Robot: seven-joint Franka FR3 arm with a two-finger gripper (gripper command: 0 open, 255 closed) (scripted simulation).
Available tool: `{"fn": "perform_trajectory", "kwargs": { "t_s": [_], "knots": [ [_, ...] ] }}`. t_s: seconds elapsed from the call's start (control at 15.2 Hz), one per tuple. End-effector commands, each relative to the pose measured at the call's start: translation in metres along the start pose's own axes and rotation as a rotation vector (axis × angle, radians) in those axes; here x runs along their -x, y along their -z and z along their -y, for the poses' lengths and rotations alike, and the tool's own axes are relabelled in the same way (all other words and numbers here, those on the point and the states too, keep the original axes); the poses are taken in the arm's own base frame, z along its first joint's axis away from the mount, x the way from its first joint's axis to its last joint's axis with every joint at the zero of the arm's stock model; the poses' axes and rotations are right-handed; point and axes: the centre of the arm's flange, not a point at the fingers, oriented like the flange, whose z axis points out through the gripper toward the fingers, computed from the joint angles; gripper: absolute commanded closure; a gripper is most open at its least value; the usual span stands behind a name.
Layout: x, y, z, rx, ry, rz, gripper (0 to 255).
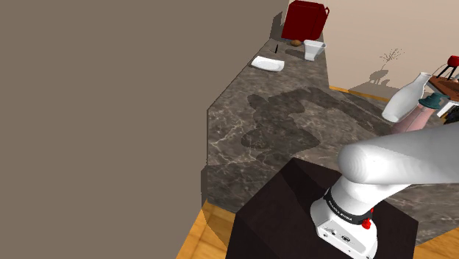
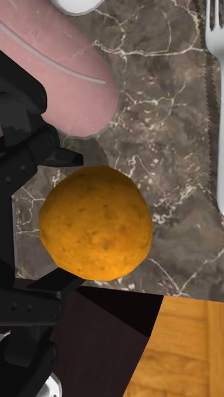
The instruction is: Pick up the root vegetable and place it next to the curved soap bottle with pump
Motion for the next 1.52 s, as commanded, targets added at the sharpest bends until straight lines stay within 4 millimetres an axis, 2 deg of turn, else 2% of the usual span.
{"fn": "perform_trajectory", "kwargs": {
  "t_s": [0.0, 0.79, 1.32, 1.39, 1.45],
  "knots": [
    [0.000, -0.010, 0.000, 0.000, 0.000, 0.000, 255],
    [0.003, -0.073, 0.004, 0.000, 0.000, 0.000, 255],
    [0.003, -0.075, 0.004, 0.000, 0.000, 0.000, 255],
    [0.004, -0.076, 0.004, 0.000, 0.000, 0.000, 0],
    [0.004, -0.076, 0.004, 0.001, 0.000, 0.000, 0]
  ]
}}
